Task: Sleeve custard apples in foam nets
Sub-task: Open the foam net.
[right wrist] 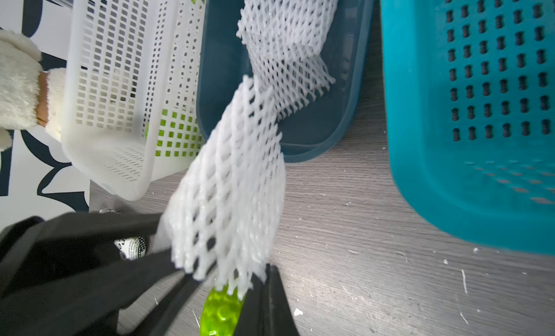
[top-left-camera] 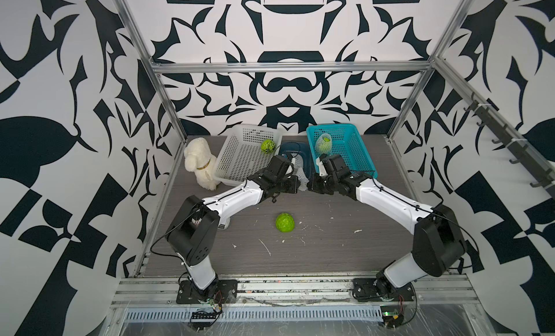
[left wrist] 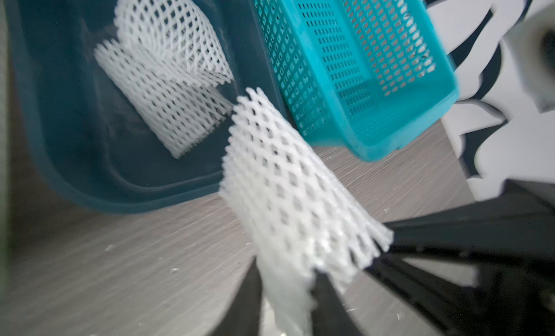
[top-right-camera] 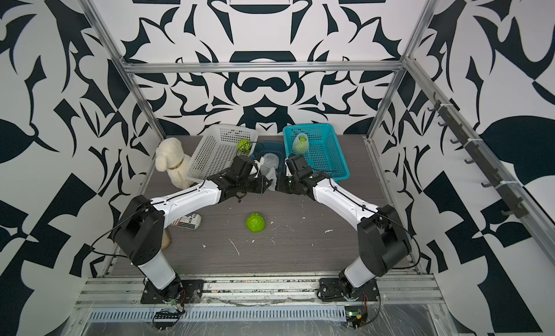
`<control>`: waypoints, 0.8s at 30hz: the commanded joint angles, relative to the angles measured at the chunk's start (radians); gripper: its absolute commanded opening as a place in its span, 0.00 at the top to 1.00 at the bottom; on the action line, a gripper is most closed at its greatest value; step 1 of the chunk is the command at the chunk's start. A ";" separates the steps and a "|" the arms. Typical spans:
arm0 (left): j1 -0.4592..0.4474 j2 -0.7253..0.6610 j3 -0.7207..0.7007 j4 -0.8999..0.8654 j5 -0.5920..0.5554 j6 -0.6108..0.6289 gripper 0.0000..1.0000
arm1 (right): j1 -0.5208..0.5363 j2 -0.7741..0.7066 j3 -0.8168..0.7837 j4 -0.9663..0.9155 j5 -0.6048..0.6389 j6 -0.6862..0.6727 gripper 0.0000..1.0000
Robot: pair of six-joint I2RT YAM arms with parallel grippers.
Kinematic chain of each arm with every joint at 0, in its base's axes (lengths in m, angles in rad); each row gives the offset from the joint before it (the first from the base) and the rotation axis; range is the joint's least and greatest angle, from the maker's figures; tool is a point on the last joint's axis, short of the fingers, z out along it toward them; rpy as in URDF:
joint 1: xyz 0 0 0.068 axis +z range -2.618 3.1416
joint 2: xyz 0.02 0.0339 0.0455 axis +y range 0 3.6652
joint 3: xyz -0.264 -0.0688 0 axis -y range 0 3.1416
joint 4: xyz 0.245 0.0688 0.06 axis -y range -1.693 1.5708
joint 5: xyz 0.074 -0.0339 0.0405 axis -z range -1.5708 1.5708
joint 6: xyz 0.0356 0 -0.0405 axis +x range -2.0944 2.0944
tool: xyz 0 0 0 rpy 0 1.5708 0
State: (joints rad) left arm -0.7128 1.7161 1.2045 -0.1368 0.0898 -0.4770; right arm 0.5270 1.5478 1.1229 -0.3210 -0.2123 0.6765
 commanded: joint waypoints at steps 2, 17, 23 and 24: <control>-0.001 0.001 0.011 -0.032 -0.034 0.018 0.93 | 0.005 -0.036 -0.002 0.003 0.056 -0.012 1.00; 0.001 -0.035 0.006 -0.148 -0.244 0.032 0.97 | 0.005 -0.049 0.003 -0.055 0.150 -0.052 1.00; 0.001 -0.063 -0.011 -0.097 -0.186 0.037 1.00 | 0.005 -0.039 0.003 0.014 0.011 -0.064 1.00; 0.001 -0.062 -0.008 -0.094 -0.172 0.037 1.00 | 0.004 -0.035 0.003 0.035 -0.030 -0.069 1.00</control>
State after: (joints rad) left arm -0.7128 1.6901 1.2037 -0.2424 -0.1085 -0.4473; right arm 0.5270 1.5372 1.1198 -0.3489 -0.1444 0.6327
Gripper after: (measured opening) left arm 0.049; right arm 0.043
